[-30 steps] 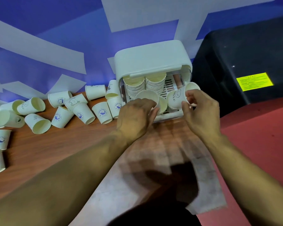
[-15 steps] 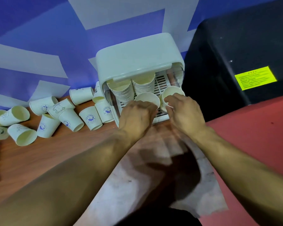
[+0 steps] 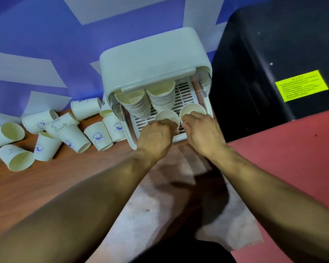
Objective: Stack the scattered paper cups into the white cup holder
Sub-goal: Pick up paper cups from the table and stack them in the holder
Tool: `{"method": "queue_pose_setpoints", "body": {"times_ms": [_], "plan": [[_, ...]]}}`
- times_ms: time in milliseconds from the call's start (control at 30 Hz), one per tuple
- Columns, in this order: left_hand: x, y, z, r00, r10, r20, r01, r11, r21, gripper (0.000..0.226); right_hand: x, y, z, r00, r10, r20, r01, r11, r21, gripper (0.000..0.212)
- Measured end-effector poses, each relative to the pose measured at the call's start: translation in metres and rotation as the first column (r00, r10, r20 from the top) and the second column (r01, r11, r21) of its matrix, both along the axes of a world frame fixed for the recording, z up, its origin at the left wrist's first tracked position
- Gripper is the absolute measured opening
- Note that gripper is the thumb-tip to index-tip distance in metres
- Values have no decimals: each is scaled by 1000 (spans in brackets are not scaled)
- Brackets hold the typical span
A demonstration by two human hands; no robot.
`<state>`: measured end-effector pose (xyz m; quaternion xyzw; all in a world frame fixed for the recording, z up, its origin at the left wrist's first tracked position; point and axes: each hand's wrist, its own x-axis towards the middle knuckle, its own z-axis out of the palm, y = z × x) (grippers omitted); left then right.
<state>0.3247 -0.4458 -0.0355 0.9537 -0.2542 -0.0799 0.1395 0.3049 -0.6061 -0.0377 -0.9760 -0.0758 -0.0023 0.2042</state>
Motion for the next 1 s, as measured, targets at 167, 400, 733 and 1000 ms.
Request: {"method": "queue_pose_setpoints", "body": {"times_ms": [167, 400, 733, 1000], "plan": [[-4, 2, 6, 997, -32, -63, 35, 998, 57, 33, 3, 3, 3, 999, -15, -28, 15, 1000, 10, 12], [-15, 21, 32, 998, -23, -64, 24, 999, 23, 40, -12, 21, 34, 997, -33, 76, 29, 999, 46, 26], [-63, 105, 48, 943, 327, -65, -334, 932, -142, 33, -50, 91, 58, 993, 84, 83, -92, 991, 95, 28], [-62, 190, 43, 842, 510, -175, -528, 846, -77, 36, -33, 160, 59, 982, 176, -73, -176, 984, -1, 36]]}}
